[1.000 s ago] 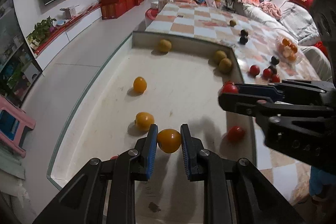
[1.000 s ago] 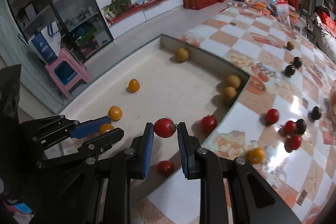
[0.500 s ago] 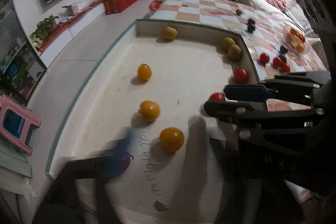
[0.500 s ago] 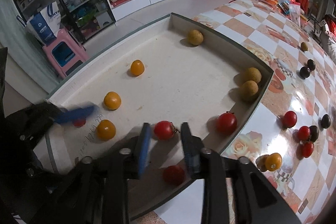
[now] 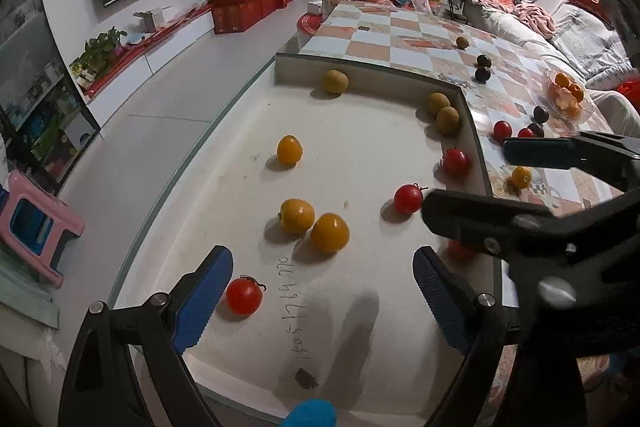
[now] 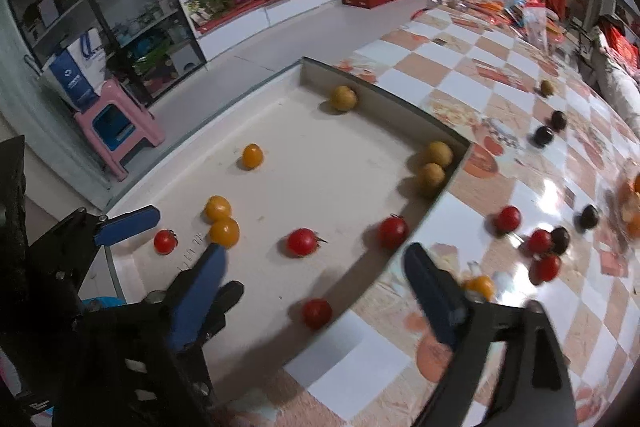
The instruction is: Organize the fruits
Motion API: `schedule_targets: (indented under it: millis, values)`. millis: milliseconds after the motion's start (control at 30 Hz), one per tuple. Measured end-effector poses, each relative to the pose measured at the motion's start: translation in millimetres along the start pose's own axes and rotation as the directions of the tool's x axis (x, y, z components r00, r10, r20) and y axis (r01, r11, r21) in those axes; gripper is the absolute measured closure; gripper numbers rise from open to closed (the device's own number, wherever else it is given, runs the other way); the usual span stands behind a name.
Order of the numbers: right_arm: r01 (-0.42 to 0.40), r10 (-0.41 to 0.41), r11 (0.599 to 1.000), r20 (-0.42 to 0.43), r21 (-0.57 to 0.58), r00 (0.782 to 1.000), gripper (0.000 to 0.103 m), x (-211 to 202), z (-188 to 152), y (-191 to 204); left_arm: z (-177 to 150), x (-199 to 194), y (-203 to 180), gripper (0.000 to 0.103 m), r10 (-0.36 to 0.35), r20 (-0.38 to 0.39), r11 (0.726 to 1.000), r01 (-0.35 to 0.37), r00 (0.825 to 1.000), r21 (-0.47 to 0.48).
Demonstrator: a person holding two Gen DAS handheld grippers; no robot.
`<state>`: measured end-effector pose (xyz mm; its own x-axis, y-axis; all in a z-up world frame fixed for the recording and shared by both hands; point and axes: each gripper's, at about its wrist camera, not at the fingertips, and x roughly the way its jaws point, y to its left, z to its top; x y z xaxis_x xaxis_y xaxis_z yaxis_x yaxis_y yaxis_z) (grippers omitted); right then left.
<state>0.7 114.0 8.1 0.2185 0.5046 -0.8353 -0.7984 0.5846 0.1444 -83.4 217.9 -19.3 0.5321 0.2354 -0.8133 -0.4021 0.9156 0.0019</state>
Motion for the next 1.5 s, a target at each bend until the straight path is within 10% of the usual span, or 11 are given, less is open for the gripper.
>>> schedule_targets:
  millis: [1500]
  values:
    - [0.12, -0.121, 0.993, -0.079, -0.008, 0.99, 0.0, -19.7, -21.1, -7.3, -10.5, -22.8, -29.2, 0.0, 0.065, -0.079, 0.998, -0.064, 0.995, 0.013]
